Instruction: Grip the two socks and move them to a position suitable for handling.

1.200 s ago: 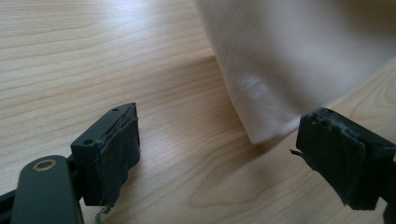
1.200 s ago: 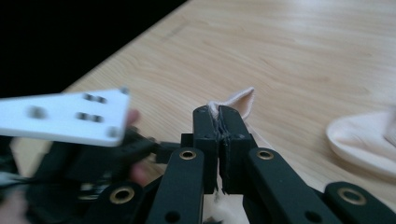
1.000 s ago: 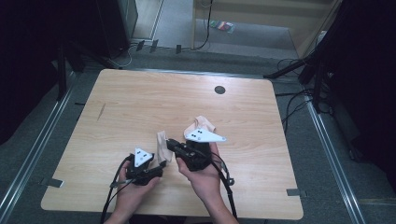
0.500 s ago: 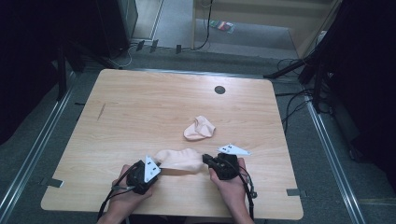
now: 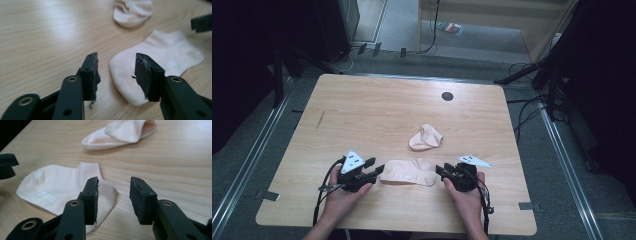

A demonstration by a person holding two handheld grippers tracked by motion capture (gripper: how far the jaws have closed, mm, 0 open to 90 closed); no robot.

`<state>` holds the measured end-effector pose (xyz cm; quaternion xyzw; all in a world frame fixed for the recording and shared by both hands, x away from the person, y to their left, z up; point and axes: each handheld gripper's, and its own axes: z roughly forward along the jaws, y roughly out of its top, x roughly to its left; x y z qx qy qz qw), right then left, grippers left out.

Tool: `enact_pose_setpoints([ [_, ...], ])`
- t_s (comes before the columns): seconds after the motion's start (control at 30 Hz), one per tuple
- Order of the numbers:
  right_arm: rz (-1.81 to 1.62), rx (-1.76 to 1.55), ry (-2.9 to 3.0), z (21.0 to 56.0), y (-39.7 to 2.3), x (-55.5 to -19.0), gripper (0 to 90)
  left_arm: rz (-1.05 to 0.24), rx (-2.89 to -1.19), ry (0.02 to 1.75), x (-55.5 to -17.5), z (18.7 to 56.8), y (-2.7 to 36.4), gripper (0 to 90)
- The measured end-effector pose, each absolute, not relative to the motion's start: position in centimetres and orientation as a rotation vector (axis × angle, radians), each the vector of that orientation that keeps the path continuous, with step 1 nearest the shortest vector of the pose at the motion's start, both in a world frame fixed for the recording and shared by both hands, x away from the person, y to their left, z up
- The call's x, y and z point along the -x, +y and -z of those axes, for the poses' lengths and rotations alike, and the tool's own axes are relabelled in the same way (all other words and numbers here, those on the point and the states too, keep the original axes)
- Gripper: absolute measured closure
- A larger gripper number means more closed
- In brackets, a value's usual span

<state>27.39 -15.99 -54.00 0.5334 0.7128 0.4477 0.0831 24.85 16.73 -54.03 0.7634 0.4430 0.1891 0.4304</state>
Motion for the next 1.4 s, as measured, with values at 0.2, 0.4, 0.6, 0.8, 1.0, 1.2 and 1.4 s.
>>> enact_pose_setpoints([
  [0.2,-1.233,-1.522,2.161,54.7,-14.0,-27.4,59.5,-0.535,-1.999,1.149,-25.4,55.2,15.2,59.9],
  [0.4,-1.183,-1.459,2.163,55.0,-13.1,-27.3,86.2,-0.503,-1.992,1.148,-25.3,55.1,15.5,85.1],
  [0.6,-1.247,-1.447,2.164,54.0,-13.5,-26.8,87.9,-0.475,-1.957,1.138,-24.7,54.5,16.7,89.0],
  [0.8,-1.26,-1.425,2.155,52.9,-13.9,-25.4,88.4,-0.467,-1.899,1.132,-23.1,53.2,17.6,90.0],
  [1.0,-1.285,-1.416,2.129,51.5,-15.0,-24.5,89.5,-0.514,-1.916,1.13,-21.9,52.4,18.4,90.0],
  [1.2,-1.281,-1.431,2.179,52.1,-14.7,-24.5,89.3,-0.44,-1.907,1.091,-21.6,53.3,18.1,90.0],
  [1.4,-1.235,-1.349,2.266,53.0,-13.2,-24.4,88.4,-0.387,-1.92,1.075,-21.7,54.0,17.4,76.3],
])
